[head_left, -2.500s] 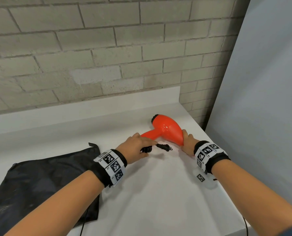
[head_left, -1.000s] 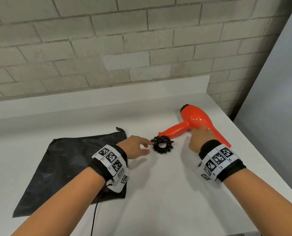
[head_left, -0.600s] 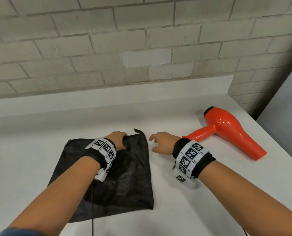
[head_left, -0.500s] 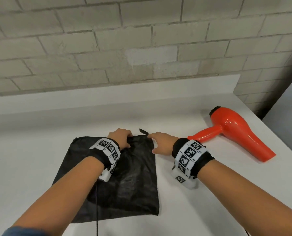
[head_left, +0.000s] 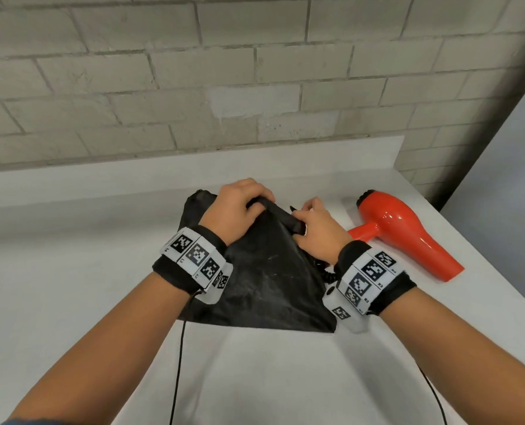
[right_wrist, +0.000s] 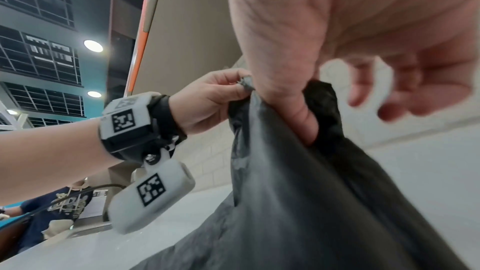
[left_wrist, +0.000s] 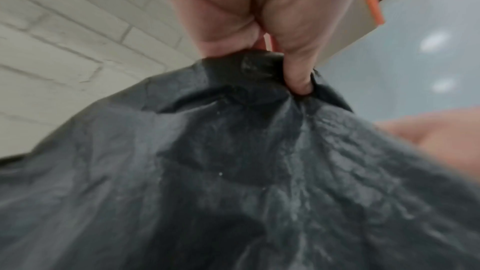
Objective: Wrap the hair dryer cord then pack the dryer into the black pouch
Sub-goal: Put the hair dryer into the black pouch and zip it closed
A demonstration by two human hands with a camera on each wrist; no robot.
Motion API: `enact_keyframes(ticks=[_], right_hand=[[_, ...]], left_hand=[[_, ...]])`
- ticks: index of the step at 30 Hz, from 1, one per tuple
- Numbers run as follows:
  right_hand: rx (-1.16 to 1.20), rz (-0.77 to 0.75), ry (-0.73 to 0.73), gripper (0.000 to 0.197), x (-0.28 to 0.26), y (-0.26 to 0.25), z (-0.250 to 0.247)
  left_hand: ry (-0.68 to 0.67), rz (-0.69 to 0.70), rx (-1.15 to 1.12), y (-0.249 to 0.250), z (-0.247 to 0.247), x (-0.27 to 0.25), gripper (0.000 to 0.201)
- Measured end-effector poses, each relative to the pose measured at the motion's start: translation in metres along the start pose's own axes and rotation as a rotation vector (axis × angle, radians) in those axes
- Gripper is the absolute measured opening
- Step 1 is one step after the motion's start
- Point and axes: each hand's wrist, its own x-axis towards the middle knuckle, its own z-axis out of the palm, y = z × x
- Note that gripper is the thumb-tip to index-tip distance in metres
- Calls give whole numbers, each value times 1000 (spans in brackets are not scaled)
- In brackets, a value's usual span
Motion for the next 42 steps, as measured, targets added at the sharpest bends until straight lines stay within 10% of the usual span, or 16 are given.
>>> enact_keyframes(ticks=[6, 10, 13, 18, 25, 32, 42], right_hand=[[282, 242, 98, 23, -12, -3, -35], [633, 286, 98, 25, -26, 4, -47], [668, 231, 191, 20, -37, 12, -44], [466, 64, 238, 35, -50, 12, -39], [845, -123, 56, 42, -57, -11, -51], [824, -108, 133, 34, -52, -8, -61], [297, 100, 175, 46, -47, -2, -62]], left_hand=[[-246, -45, -161, 46, 17, -15, 11], [-443, -98, -127, 46, 17, -31, 41], [-211, -165, 81, 28, 8, -34, 40], [-536, -446, 322, -4, 10, -35, 43], [-836, -482, 159, -16, 18, -32, 39], [-358, -350, -143, -17, 13, -26, 46], [-118, -258, 195, 13, 4, -17, 38]])
